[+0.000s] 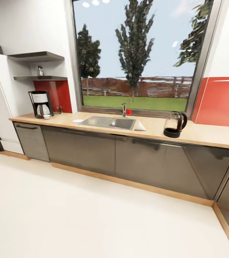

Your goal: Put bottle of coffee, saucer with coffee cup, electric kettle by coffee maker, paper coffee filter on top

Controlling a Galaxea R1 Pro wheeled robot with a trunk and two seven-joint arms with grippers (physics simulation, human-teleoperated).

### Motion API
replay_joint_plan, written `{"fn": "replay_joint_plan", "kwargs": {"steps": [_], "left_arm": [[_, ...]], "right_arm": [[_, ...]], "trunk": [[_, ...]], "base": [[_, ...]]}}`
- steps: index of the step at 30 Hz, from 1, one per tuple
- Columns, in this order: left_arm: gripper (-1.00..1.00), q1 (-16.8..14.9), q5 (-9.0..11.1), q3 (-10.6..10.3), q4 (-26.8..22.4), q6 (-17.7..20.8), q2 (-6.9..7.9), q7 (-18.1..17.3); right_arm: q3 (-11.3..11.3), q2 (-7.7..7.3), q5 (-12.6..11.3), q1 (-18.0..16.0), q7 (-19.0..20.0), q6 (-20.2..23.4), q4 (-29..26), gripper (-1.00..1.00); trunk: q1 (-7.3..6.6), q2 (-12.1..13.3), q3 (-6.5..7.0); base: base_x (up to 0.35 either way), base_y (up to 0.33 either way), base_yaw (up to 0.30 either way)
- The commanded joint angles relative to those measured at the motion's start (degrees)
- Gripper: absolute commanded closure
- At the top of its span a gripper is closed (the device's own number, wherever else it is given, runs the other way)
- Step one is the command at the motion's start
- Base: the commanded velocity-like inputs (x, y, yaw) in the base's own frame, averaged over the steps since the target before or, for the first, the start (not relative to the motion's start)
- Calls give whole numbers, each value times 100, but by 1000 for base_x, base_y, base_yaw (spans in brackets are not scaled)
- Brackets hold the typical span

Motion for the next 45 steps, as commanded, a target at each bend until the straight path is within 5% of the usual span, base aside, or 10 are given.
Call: {"fn": "replay_joint_plan", "kwargs": {"steps": [1,45], "left_arm": [[-100,2,-50,10,-8,-8,0,3],[-100,2,-32,17,-17,-5,2,16]], "right_arm": [[5,-1,10,48,1,-29,55,-100],[18,-31,29,138,-4,-46,269,-100]], "trunk": [[4,-2,-4],[4,-2,-4]], "base": [[326,0,0],[326,0,-3]]}}
